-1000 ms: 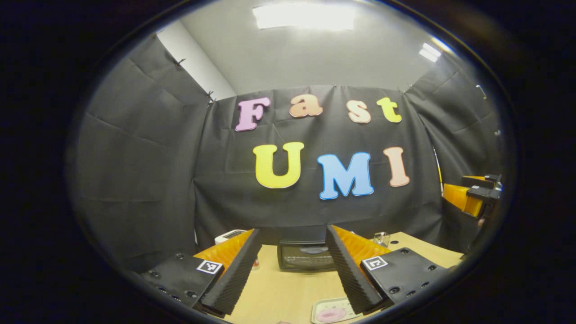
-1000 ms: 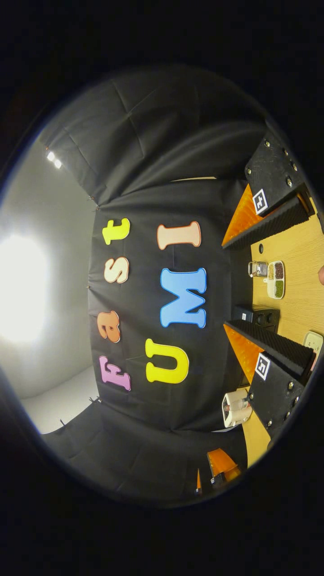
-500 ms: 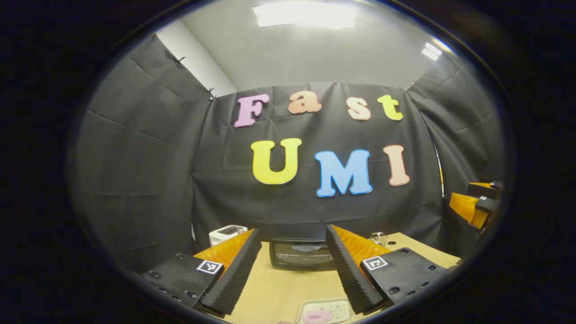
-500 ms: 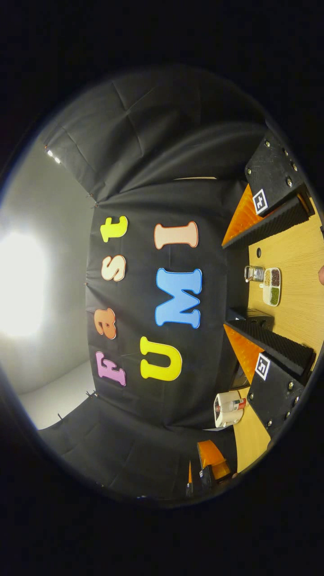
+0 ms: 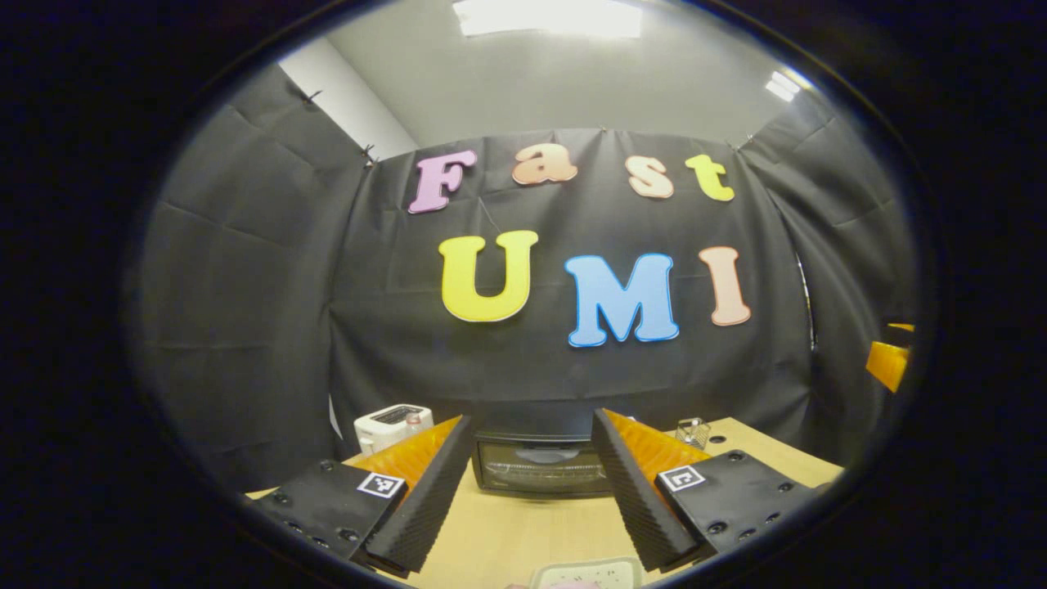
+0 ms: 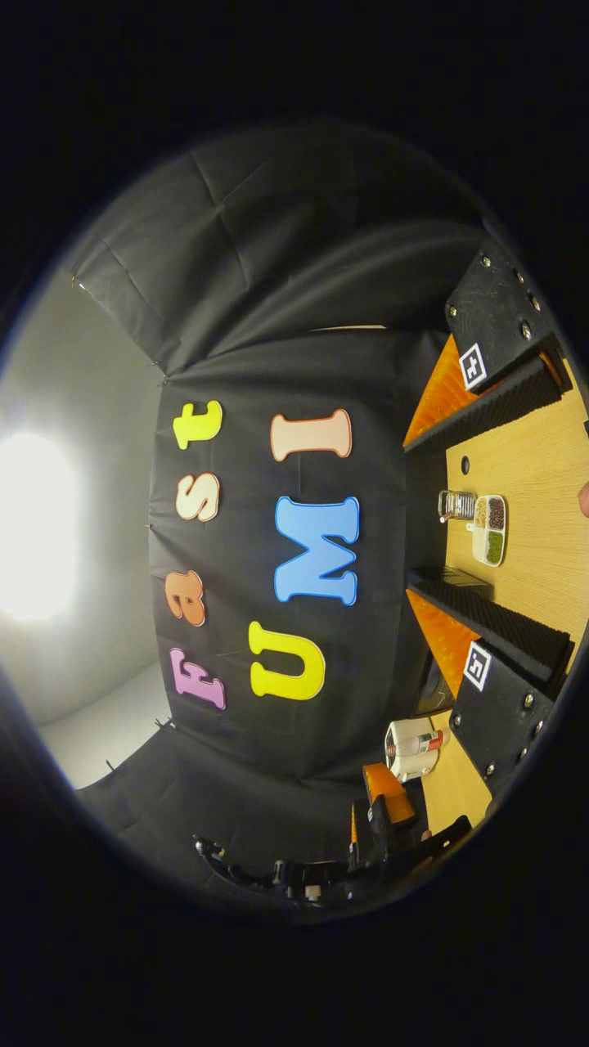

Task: Open the electric oven with the left hand, put the food in, and close the electric oven.

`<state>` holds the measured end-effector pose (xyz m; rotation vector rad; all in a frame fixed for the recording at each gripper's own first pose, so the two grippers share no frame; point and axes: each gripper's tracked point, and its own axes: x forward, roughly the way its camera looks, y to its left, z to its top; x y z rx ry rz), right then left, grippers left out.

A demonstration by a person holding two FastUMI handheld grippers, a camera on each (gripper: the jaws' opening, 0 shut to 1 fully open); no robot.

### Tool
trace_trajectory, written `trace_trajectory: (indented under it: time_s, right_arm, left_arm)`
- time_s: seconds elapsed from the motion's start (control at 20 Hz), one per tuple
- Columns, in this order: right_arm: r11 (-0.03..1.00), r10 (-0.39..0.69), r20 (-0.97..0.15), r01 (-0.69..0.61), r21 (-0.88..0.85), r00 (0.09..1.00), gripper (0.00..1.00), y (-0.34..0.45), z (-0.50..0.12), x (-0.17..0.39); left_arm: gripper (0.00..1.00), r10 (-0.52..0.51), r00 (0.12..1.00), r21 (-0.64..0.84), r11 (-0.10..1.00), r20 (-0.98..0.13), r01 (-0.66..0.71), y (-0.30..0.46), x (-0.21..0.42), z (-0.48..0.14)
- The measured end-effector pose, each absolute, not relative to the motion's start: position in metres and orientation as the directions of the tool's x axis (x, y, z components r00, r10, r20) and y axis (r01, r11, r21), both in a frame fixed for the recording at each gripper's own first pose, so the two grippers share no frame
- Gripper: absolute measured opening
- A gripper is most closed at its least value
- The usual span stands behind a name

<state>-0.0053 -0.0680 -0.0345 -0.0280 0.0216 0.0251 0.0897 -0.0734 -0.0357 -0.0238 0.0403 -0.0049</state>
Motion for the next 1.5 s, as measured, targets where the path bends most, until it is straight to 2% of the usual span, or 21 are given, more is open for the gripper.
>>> trace_trajectory:
  time_s: [0.4,0.5,0.55,0.6,0.75,0.8,0.85,0.9,0.95,1.05,1.1,1.15,1.2,1.25,1.35,1.5]
  right_arm:
    - [0.991,-0.117,-0.029,0.115,-0.072,0.993,0.96,-0.064,-0.034,0.017]
    - [0.986,-0.148,-0.03,0.145,-0.086,0.989,0.96,-0.062,-0.034,0.021]
    - [0.983,-0.164,-0.03,0.16,-0.095,0.986,0.96,-0.062,-0.034,0.023]
    - [0.979,-0.178,-0.031,0.174,-0.104,0.984,0.96,-0.061,-0.034,0.024]
    - [0.969,-0.222,-0.04,0.216,-0.123,0.974,0.96,-0.059,-0.038,0.026]
    - [0.965,-0.238,-0.045,0.231,-0.127,0.97,0.96,-0.059,-0.04,0.028]
    - [0.961,-0.251,-0.051,0.243,-0.13,0.967,0.96,-0.059,-0.042,0.029]
    - [0.958,-0.262,-0.058,0.253,-0.133,0.963,0.96,-0.058,-0.044,0.028]
    - [0.956,-0.27,-0.064,0.26,-0.138,0.961,0.96,-0.058,-0.046,0.029]
    - [0.95,-0.285,-0.074,0.271,-0.154,0.956,0.96,-0.056,-0.049,0.03]
    - [0.946,-0.293,-0.076,0.278,-0.164,0.953,0.96,-0.056,-0.049,0.029]
    - [0.942,-0.303,-0.078,0.286,-0.173,0.95,0.96,-0.057,-0.05,0.029]
    - [0.939,-0.312,-0.082,0.293,-0.18,0.947,0.96,-0.057,-0.051,0.028]
    - [0.937,-0.318,-0.089,0.298,-0.183,0.944,0.96,-0.057,-0.052,0.027]
    - [0.932,-0.331,-0.097,0.31,-0.187,0.939,0.96,-0.06,-0.053,0.024]
    - [0.925,-0.348,-0.099,0.325,-0.196,0.932,0.96,-0.064,-0.052,0.021]
  left_arm:
    - [0.97,-0.103,0.991,-0.023,0.995,-0.084,0.102,-0.08,0.197,-0.078]
    - [0.95,-0.121,0.987,-0.036,0.992,-0.106,0.118,-0.081,0.222,-0.096]
    - [1.0,-0.129,0.984,-0.043,0.991,-0.118,0.125,-0.082,0.232,-0.105]
    - [0.97,-0.139,0.981,-0.047,0.99,-0.133,0.133,-0.084,0.242,-0.115]
    - [1.0,-0.163,0.97,-0.057,0.986,-0.182,0.155,-0.089,0.269,-0.145]
    - [0.97,-0.167,0.966,-0.058,0.986,-0.199,0.159,-0.089,0.278,-0.154]
    - [1.0,-0.172,0.962,-0.056,0.985,-0.21,0.164,-0.089,0.285,-0.162]
    - [0.91,-0.175,0.959,-0.051,0.984,-0.222,0.168,-0.091,0.291,-0.173]
    - [0.91,-0.181,0.956,-0.044,0.983,-0.232,0.176,-0.092,0.298,-0.181]
    - [1.0,-0.188,0.949,-0.037,0.982,-0.253,0.184,-0.094,0.308,-0.198]
    - [1.0,-0.194,0.945,-0.043,0.981,-0.264,0.19,-0.096,0.313,-0.206]
    - [0.98,-0.197,0.941,-0.046,0.98,-0.276,0.192,-0.098,0.317,-0.214]
    - [0.91,-0.201,0.937,-0.048,0.98,-0.286,0.195,-0.1,0.322,-0.223]
    - [1.0,-0.201,0.934,-0.05,0.98,-0.295,0.195,-0.101,0.326,-0.229]
    - [0.97,-0.198,0.93,-0.051,0.98,-0.311,0.192,-0.104,0.332,-0.241]
    - [0.99,-0.191,0.933,-0.035,0.981,-0.304,0.19,-0.105,0.333,-0.245]
